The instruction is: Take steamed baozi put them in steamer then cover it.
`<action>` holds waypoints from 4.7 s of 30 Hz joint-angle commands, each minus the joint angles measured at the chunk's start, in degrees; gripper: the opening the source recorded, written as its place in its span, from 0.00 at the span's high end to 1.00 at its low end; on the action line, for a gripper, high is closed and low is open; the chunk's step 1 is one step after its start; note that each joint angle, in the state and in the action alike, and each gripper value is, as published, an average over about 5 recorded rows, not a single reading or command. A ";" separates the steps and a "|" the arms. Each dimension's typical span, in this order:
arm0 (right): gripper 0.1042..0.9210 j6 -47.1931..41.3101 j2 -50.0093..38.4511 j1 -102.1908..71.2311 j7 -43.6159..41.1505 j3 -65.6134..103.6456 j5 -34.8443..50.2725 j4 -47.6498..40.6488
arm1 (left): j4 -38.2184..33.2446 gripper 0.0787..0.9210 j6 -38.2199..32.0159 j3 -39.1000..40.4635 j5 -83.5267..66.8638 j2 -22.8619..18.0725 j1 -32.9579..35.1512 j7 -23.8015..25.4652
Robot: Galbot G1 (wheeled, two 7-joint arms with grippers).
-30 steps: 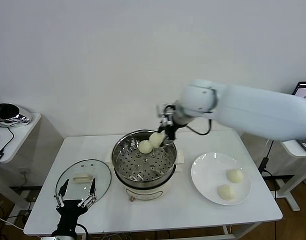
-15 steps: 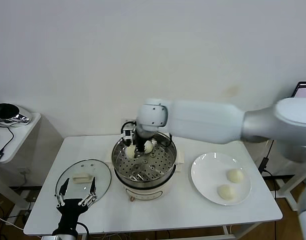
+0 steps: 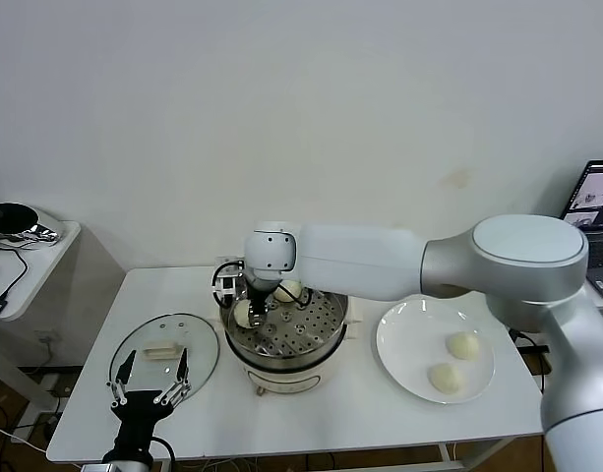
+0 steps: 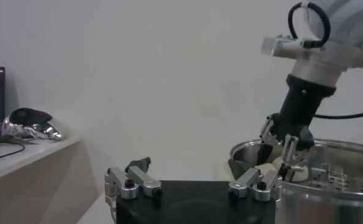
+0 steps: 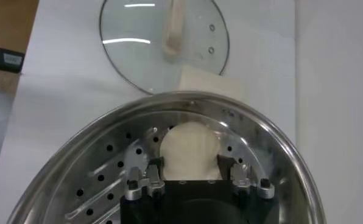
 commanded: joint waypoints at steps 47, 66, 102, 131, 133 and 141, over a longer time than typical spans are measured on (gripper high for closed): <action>0.12 27.05 -59.72 -31.84 -23.16 25.00 -45.56 21.53 | -0.13 0.12 0.69 0.18 3.47 -0.69 2.40 0.04; 0.13 23.85 -54.54 -39.80 -20.50 31.33 -46.92 17.35 | -0.47 0.12 0.50 0.00 3.65 -1.00 2.92 0.01; 0.51 27.81 -41.07 9.96 -25.12 14.53 -24.40 19.15 | -1.17 0.12 0.19 0.23 3.36 -0.39 2.67 -0.10; 0.49 59.76 -9.41 2.43 -19.74 -0.07 -40.60 10.33 | -2.08 0.12 -0.27 -0.68 3.30 -1.87 2.57 -0.50; 0.49 60.81 -9.27 1.67 -19.62 -0.32 -41.66 9.87 | -2.04 0.12 -0.35 -0.65 3.30 -1.99 2.56 -0.54; 0.49 62.21 -9.61 -0.40 -19.41 -0.46 -44.03 9.71 | -1.93 0.12 -0.53 -0.62 3.30 -1.93 2.55 -0.63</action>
